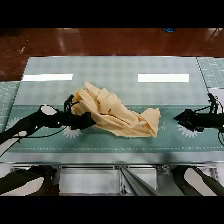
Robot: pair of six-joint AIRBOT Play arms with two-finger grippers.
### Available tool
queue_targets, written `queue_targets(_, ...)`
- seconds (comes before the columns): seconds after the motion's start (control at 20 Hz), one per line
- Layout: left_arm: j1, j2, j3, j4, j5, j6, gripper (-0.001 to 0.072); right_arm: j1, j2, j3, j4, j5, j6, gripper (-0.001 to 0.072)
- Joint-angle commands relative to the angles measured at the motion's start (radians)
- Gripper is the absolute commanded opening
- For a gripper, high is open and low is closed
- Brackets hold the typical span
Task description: Fold the shirts.
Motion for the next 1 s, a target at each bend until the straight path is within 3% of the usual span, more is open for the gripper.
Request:
queue_targets(0.0, -0.018, -0.005, 0.026, -0.029, 0.014, 0.045, 0.0025, 0.0, 0.0, -0.002, 0.003, 0.002, -0.004, 0.0407)
queue_targets(0.05, 0.004, -0.005, 0.049, -0.001, -0.049, 0.089, 0.0025, 0.0, 0.0, -0.002, 0.003, 0.008, -0.004, 0.0407)
queue_targets(0.2, 0.128, 0.013, 0.093, 0.153, -0.234, 0.099, 0.0025, 0.0, 0.0, -0.002, 0.003, 0.019, -0.004, 0.0407)
queue_targets(0.35, 0.303, 0.055, 0.092, 0.274, -0.314, 0.098, 0.0025, 0.0, 0.0, -0.002, 0.052, 0.018, -0.019, 0.0407)
queue_targets(0.5, 0.403, 0.058, 0.092, 0.281, -0.336, 0.099, 0.0025, 0.016, 0.0, -0.002, 0.154, 0.007, -0.057, 0.0407)
queue_targets(0.65, 0.412, 0.055, 0.092, 0.283, -0.31, 0.098, 0.0025, 0.165, -0.035, -0.001, 0.193, -0.058, -0.059, 0.0407)
queue_targets(0.8, 0.41, 0.055, 0.092, 0.283, -0.317, 0.098, 0.0025, 0.367, -0.168, 0.035, 0.282, -0.171, -0.06, 0.0407)
queue_targets(0.95, 0.41, 0.055, 0.092, 0.283, -0.331, 0.097, 0.0025, 0.522, -0.35, 0.176, 0.294, -0.173, -0.054, 0.0407)
